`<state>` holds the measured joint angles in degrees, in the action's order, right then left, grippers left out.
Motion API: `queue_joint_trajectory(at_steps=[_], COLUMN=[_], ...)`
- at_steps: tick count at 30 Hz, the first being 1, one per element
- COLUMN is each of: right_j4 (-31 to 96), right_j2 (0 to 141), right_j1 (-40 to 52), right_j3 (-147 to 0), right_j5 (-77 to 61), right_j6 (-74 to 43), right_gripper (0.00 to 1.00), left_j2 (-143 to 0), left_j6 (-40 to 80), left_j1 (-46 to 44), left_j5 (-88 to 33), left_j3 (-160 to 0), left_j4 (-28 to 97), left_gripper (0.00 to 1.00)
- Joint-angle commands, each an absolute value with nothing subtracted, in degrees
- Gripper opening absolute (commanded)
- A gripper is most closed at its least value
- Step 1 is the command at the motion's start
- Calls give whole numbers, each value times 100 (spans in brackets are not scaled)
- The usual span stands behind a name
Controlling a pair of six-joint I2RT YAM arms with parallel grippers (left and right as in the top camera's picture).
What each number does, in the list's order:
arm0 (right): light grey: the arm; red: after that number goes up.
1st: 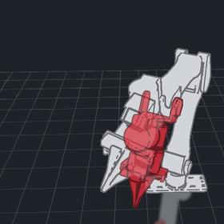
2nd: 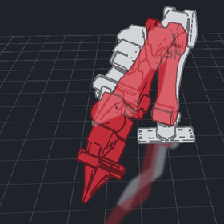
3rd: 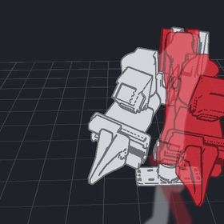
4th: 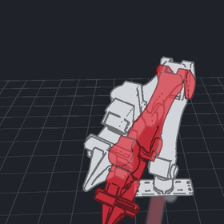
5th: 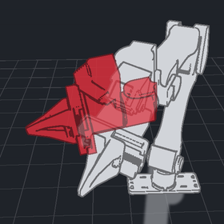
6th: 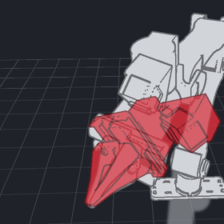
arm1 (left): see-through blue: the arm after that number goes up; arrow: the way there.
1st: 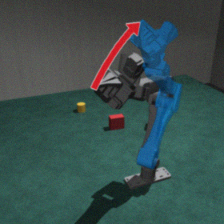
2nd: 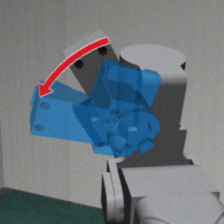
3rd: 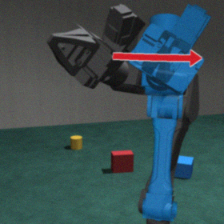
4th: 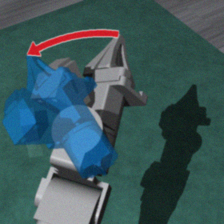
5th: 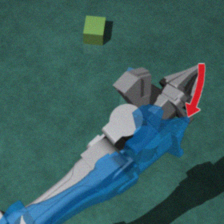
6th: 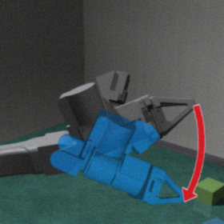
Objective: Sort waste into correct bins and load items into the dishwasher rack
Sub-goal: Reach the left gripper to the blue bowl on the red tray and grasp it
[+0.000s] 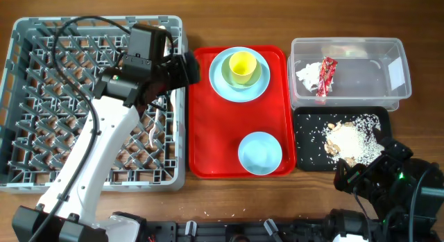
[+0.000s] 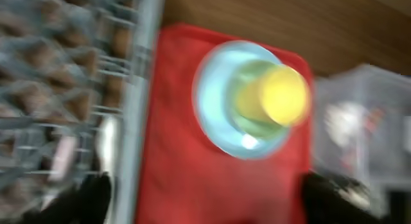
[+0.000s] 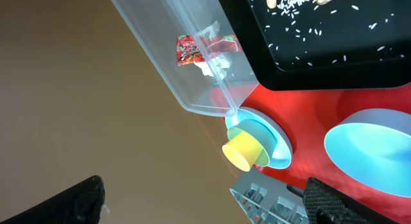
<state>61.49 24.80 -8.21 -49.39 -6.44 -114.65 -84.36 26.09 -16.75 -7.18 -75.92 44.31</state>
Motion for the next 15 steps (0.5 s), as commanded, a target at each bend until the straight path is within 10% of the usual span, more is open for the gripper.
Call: queue_joint_trajectory(at_steps=[1, 5, 15], right_j4=[6143, 6143, 6143], right_j2=[2453, 2453, 2453], right_j1=[-856, -856, -856], right_j3=[-4987, -4987, -4987], right_j5=[-692, -692, -692], right_j6=[-11867, -11865, -11865], right_gripper=[100, 100, 100], left_j2=[-8353, -8392, -9841], left_j6=[2582, 2589, 3098], left_j1=[-1994, -2842, -5778], left_j5=[-2270, -2233, -189], left_j3=[-7640, -7432, -6652], left_j4=[4637, 5083, 3485], left_gripper=[39, 17, 12])
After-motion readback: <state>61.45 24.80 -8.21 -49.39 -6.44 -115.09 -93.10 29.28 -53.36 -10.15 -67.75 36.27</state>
